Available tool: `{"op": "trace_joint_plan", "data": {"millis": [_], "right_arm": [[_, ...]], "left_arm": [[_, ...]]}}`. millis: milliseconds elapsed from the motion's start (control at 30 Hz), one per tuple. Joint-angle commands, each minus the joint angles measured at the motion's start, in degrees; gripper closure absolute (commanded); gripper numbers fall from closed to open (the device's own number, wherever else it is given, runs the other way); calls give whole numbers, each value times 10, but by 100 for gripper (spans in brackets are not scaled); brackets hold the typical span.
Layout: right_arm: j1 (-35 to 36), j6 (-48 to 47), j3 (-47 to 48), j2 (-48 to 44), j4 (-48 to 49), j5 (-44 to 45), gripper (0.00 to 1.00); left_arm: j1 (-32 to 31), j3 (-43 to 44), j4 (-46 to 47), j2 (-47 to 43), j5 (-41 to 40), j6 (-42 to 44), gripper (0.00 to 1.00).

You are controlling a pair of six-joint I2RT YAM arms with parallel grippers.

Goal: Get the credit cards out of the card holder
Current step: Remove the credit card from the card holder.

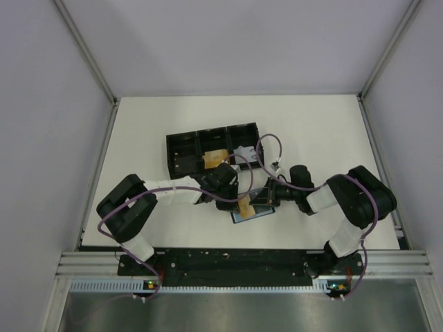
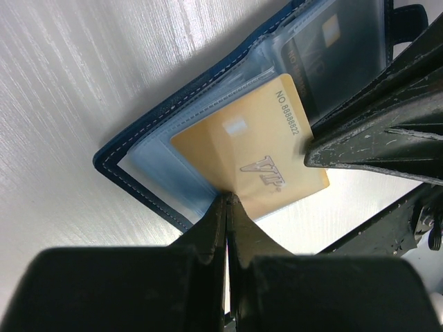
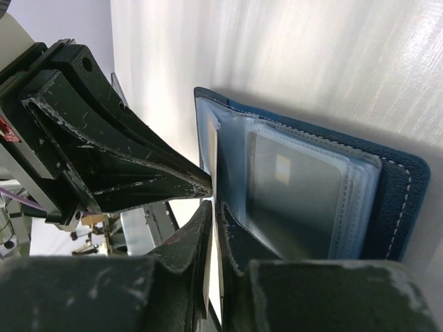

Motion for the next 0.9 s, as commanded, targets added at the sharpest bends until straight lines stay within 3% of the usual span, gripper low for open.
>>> {"op": "trace_joint_plan", "data": {"millis": [0, 300, 600, 767, 867], "right_arm": [[-11, 1, -5, 5, 48, -21, 99], [-40, -5, -17, 5, 60, -41, 100], [-50, -66, -3, -21, -45, -20, 100], [-45, -34, -7, -17, -5, -31, 77], [-34, -37, -2, -11, -10, -24, 74]], "left_arm": [[-1, -12, -47, 27, -49, 20, 100], [-1, -16, -45, 30, -49, 21, 100], [0, -19, -45, 28, -48, 21, 100], [-1, -15, -45, 30, -46, 22, 100], [-1, -14, -44, 29, -44, 21, 100]]}}
